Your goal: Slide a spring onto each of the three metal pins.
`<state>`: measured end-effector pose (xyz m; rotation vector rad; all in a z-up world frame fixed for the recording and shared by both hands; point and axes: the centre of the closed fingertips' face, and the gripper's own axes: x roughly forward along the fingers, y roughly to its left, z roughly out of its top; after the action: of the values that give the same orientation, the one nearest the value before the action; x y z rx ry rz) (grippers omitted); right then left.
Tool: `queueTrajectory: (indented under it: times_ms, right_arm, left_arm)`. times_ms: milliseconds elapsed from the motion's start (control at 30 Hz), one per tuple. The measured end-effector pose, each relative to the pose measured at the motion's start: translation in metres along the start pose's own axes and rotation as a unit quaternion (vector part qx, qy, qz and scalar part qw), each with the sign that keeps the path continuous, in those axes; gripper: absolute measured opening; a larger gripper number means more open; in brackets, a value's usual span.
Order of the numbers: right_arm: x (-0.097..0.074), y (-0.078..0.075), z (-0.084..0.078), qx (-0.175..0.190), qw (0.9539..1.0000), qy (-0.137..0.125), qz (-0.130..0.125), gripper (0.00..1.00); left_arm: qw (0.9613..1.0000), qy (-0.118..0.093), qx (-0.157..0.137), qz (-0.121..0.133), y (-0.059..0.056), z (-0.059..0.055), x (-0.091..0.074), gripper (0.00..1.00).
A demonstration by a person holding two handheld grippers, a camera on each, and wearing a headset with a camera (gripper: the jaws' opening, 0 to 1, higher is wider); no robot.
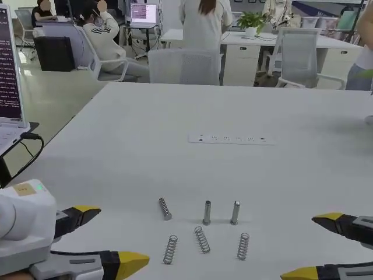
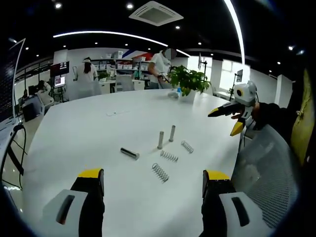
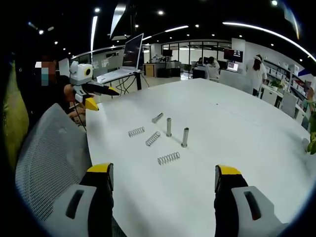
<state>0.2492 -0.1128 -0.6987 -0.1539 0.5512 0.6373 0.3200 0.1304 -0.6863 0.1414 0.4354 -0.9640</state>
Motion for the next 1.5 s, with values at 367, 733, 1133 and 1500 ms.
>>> queueTrajectory:
  times_ms: [367,733,1133,1500]
  right_arm:
    - [0.000,0.001,0.000,-0.001,1.0000,0.001,0.001,0.83]
    - [0.000,0.000,0.000,0.000,1.0000,0.001,0.001,0.83]
    - [0.001,0.000,-0.003,0.000,1.0000,0.005,0.004,0.83]
    - [0.000,0.000,-0.003,0.000,1.0000,0.004,0.003,0.83]
  left_arm:
    - [1.0000,0.000,0.000,0.000,0.000,-0.001,0.001,0.79]
    - [1.0000,0.001,0.004,-0.002,0.001,0.004,0.005,0.78]
    - [1.0000,0.004,0.005,-0.005,0.001,0.004,0.008,0.78]
    - [0.9999,0.006,0.008,-0.006,0.003,0.007,0.014,0.77]
